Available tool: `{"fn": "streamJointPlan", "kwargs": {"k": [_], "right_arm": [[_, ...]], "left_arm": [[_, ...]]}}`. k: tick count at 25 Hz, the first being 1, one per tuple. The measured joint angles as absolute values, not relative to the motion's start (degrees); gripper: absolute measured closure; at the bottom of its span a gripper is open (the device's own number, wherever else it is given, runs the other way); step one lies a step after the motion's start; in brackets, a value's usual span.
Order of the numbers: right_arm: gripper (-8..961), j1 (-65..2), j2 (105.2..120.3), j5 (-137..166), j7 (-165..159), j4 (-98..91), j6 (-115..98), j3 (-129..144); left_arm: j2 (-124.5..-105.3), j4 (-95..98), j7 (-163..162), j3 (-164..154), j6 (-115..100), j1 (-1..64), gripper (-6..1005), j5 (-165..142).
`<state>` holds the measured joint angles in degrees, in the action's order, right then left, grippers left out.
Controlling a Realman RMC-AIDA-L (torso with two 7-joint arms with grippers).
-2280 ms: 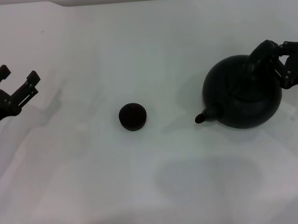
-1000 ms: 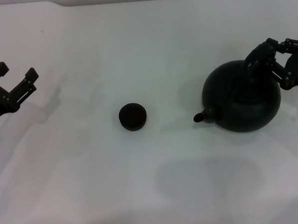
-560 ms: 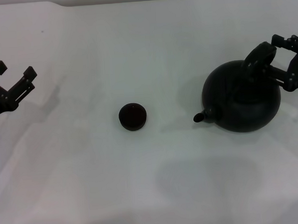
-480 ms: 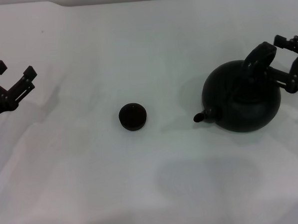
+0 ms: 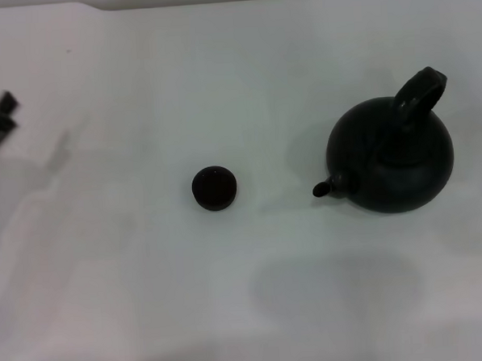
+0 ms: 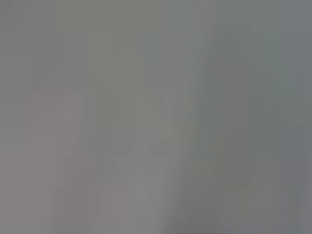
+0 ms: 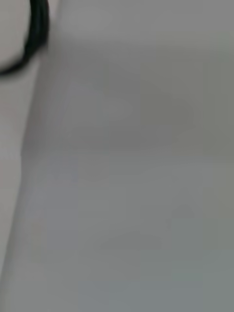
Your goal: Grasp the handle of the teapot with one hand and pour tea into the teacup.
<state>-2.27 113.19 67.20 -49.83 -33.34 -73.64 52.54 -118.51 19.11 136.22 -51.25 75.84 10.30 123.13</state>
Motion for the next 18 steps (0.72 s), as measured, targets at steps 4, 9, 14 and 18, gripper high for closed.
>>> {"fn": "streamJointPlan", "kwargs": {"k": [4, 9, 14, 18], "right_arm": [[73, -1.8, 114.29, 67.0, -45.7, -32.1, -73.4, 42.0], [76, -5.6, 115.23, 66.6, -35.0, -24.7, -73.7, 28.9], [76, -8.9, 115.17, 66.5, -30.7, -19.2, -72.3, 23.4], [76, -10.2, 115.25, 66.4, -28.3, -16.5, -72.1, 21.0]], "left_arm": [[-118.62, 20.7, 136.9, -45.0, 76.5, 9.6, 137, 123.1], [-118.68, 20.5, 139.4, -39.1, 75.4, 10.0, 138, 123.1], [-118.66, 20.2, 140.6, -38.0, 74.9, 10.3, 138, 123.5], [-118.78, 19.9, 141.1, -37.8, 74.5, 10.6, 137, 123.8]]}}
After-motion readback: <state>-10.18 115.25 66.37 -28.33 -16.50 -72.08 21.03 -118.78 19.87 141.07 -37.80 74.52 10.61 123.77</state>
